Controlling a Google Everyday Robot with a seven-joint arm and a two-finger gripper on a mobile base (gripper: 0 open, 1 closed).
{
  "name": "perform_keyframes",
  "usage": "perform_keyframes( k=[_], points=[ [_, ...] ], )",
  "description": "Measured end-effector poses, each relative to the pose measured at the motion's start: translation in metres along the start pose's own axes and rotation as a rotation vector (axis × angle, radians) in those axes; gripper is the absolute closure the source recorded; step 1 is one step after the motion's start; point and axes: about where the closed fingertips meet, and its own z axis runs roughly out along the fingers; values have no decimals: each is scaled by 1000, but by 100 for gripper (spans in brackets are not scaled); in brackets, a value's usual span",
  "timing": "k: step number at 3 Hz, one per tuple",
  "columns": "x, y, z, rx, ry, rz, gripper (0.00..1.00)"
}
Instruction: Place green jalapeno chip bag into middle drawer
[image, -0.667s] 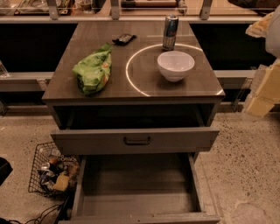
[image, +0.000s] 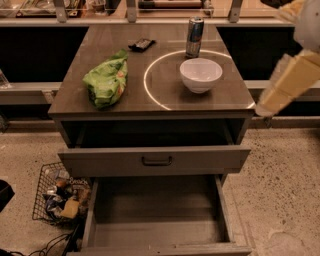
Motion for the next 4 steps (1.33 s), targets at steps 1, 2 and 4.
perform_keyframes(
  k=[1,2,4],
  points=[
    [-52,-43,12,76,-253,4,0],
    [-110,-89,18,126,-458,31,0],
    [-202,-108,40,124,-556,149,0]
  ],
)
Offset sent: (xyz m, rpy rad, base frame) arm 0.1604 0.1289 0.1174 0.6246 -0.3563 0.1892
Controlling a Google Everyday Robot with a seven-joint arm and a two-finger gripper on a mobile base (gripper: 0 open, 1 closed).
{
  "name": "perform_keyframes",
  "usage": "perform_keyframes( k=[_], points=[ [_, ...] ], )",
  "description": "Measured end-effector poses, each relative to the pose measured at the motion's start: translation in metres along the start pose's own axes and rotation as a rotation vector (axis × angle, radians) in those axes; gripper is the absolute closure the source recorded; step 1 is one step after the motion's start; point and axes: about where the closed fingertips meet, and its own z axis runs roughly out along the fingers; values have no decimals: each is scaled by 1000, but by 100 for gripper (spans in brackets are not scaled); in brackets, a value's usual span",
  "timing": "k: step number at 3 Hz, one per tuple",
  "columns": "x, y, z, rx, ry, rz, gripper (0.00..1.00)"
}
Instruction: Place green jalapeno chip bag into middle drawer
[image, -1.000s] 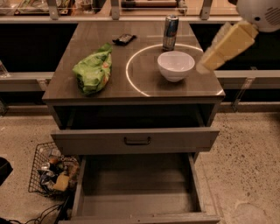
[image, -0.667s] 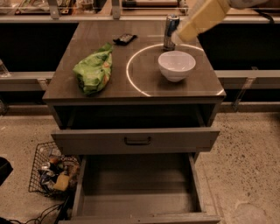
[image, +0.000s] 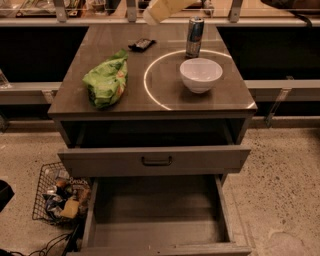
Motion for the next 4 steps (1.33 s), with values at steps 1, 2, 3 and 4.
perform_keyframes(
  k=[1,2,3,4],
  points=[
    [0,0,-1,1,-1,-1,0],
    [-3,2,14,3,25,2,0],
    [-2,9,64,-15,110,13,0],
    [3,19,121,-49,224,25,0]
  ],
)
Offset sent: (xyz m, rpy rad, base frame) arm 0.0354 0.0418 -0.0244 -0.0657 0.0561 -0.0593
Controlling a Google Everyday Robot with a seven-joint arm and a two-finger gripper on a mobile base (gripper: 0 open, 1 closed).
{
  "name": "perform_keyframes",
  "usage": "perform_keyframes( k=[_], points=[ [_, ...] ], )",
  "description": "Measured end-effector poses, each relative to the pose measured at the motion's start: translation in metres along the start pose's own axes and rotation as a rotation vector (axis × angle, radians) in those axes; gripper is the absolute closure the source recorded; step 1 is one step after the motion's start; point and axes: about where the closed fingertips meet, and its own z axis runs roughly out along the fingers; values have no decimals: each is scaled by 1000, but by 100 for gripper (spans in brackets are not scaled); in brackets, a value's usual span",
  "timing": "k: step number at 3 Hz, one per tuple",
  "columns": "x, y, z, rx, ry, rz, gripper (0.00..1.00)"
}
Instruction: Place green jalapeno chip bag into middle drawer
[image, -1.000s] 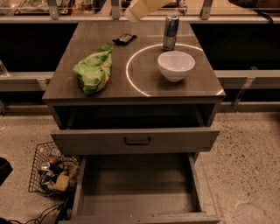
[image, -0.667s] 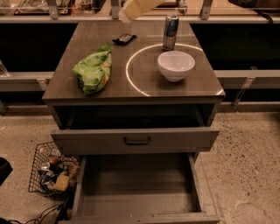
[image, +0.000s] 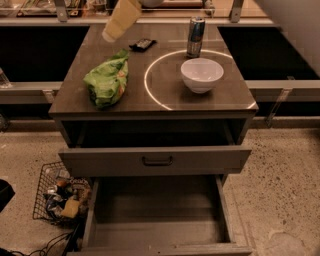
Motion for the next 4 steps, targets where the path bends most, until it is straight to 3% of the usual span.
perform_keyframes(
  k=[1,3,4],
  points=[
    [2,22,42,-55,94,33,0],
    [43,68,81,-106,313,177,0],
    [47,94,101,-152,354,224,0]
  ],
)
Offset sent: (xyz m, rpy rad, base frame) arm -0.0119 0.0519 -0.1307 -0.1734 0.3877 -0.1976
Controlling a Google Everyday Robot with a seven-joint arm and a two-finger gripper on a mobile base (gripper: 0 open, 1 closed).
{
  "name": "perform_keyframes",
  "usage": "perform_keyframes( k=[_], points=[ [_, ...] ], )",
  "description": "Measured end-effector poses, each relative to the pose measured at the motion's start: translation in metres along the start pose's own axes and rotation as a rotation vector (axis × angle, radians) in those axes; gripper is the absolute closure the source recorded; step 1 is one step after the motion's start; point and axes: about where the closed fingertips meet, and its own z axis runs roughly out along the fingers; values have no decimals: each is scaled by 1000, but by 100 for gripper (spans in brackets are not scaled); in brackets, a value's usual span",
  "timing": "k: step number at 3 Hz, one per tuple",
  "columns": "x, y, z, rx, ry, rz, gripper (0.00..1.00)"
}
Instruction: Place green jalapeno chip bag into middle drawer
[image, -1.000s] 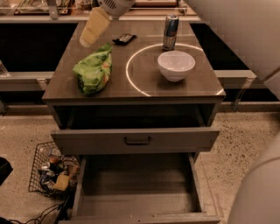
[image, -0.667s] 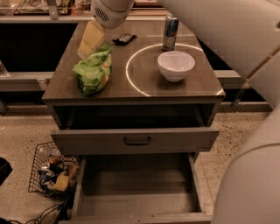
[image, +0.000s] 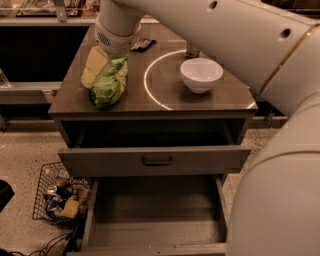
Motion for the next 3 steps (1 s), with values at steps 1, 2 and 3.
perform_keyframes(
  k=[1,2,3],
  points=[
    [0,0,0,0,0,0,0],
    [-12,2,20,-21,-3,55,0],
    [-25,-6,50,-35,15,164,0]
  ],
)
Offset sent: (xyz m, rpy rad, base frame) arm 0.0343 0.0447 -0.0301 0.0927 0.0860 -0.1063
